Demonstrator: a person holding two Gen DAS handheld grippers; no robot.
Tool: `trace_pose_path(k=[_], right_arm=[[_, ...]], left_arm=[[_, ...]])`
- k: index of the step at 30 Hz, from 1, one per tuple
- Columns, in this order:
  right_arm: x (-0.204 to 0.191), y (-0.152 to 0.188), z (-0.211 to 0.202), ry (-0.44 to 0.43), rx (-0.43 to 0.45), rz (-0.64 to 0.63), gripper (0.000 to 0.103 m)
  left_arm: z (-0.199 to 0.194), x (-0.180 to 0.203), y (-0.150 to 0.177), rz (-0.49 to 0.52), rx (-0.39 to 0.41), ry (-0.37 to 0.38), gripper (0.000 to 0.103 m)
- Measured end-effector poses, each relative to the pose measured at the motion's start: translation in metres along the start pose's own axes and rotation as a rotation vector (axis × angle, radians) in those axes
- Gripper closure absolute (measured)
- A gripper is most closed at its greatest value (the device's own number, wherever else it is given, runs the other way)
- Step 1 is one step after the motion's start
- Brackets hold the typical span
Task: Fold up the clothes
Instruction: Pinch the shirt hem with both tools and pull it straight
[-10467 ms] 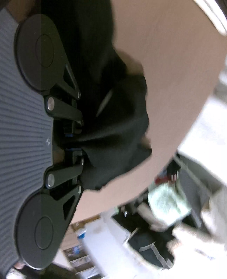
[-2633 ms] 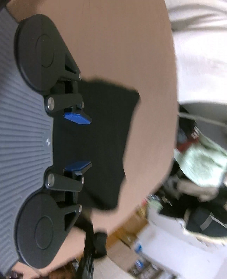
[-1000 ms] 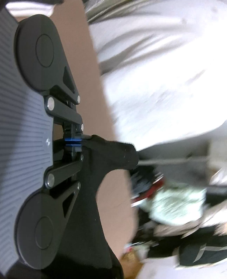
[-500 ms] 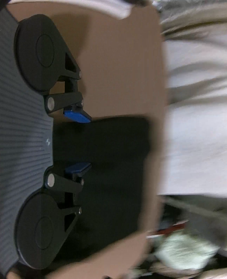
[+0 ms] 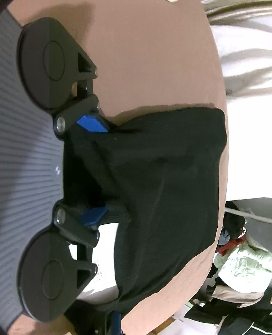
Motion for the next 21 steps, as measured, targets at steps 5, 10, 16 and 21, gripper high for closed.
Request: trace_pose_path(k=[5, 10, 16, 21], right_arm=[[0.000, -0.003, 0.016, 0.050, -0.010, -0.013, 0.020], [-0.015, 0.003, 0.029, 0.200, -0.031, -0.126, 0.091], [-0.046, 0.048, -0.040, 0.140, 0.165, -0.147, 0.094], [-0.071, 0.121, -0.078, 0.064, 0.166, -0.176, 0.094]], left_arm=[[-0.009, 0.019, 0.029, 0.179, -0.013, -0.105, 0.099], [-0.025, 0.044, 0.053, 0.224, 0.049, -0.201, 0.102], [-0.088, 0.023, 0.087, 0.041, 0.079, -0.133, 0.102], [-0.102, 0.010, 0.140, -0.145, -0.048, -0.022, 0.102]])
Point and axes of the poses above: each gripper's, at about its wrist camera, not at the fingertips, and z roughly the way its jaws point, x to its right, y to its underside, the point moved 5 cm from there along z, roughly the way its jaws point, and after that the axes turned 7 degrees about -x, right-handed, at the moved point
